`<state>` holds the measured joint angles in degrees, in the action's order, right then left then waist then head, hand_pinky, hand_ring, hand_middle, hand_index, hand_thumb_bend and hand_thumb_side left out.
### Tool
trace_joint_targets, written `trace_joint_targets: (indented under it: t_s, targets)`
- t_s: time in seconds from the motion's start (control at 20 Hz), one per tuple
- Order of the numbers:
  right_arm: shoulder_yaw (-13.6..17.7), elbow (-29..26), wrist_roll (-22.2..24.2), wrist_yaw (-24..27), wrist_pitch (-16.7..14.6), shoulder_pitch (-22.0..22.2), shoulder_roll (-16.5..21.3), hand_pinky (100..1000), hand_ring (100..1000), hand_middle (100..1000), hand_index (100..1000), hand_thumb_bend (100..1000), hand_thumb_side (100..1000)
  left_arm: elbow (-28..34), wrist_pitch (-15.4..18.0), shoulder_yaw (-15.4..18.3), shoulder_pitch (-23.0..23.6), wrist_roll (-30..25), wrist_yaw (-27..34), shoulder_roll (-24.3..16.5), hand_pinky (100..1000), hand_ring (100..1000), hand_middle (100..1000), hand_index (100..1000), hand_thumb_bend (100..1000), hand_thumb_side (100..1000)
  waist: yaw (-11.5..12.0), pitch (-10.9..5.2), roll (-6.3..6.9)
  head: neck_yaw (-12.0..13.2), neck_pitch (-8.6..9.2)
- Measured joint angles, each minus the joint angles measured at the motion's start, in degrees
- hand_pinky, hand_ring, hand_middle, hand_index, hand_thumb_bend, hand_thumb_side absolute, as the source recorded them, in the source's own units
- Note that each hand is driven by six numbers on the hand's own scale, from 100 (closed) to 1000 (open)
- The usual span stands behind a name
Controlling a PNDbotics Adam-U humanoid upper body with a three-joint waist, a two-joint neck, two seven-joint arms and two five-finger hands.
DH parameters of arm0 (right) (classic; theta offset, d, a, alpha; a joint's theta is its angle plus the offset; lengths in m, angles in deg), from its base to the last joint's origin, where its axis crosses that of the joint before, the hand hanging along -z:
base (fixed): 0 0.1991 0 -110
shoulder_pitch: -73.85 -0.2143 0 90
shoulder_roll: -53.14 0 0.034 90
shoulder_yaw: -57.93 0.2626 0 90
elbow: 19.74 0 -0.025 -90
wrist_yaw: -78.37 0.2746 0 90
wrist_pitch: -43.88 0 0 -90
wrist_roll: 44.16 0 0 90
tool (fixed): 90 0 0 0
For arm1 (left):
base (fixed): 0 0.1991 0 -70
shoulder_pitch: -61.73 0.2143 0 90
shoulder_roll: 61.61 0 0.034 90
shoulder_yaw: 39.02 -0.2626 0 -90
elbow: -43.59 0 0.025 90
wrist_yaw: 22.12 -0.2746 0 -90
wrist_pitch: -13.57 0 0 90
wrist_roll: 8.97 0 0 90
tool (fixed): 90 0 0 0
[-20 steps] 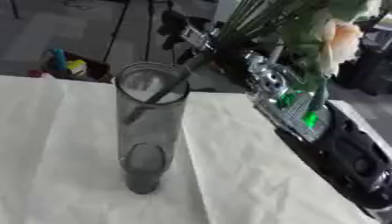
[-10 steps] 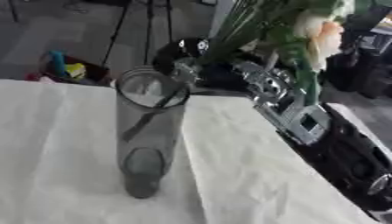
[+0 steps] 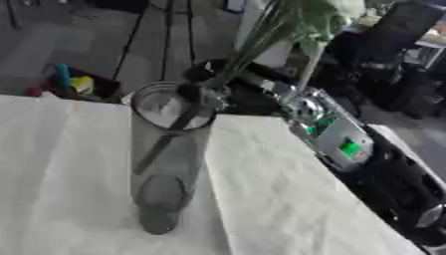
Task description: Arrange flowers into the vase.
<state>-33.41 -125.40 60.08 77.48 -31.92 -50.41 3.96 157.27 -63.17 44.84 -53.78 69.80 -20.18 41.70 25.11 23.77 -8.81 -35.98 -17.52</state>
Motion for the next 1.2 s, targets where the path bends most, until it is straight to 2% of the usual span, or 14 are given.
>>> trace_joint_targets:
  t_s: [0.25,0.55,1.0,1.05,1.2]
  targets:
    - [0.3,-0.1,-3.5,0.0,-2.0,0.7,0.5,753,924,791,906,479,1000,0.0,-0.2,0.0,0.0,-0.3,0.0,0.3,561,555,803,898,100,1000,0.0,0.23,0.00,-0.2,0.47]
    - [0.3,-0.1,-5.5,0.6,-2.1,1.4,0.9,750,922,786,906,460,1000,0.0,-0.4,0.0,-0.2,-0.6,0.0,0.3,562,555,804,898,100,1000,0.0,0.23,0.00,-0.3,0.51]
    - [0.3,-1.8,-9.4,3.7,-2.7,2.0,1.2,754,927,781,914,412,1000,0.0,-0.6,0.0,-0.2,-0.8,0.0,0.4,562,555,804,899,100,1000,0.3,0.23,0.00,-0.4,0.51]
    - [0.3,-2.1,-9.8,4.2,-2.8,2.0,1.2,759,931,783,926,377,1000,0.0,-0.7,0.0,-0.2,-0.8,0.0,0.5,562,555,805,899,100,1000,0.3,0.23,0.00,-0.4,0.51]
    - [0.3,-3.7,-10.9,6.0,-3.6,2.0,1.5,768,936,789,939,376,1000,0.0,-0.7,-0.1,-0.2,-1.0,0.0,0.7,562,555,805,899,100,1000,0.3,0.23,0.00,-0.5,0.50]
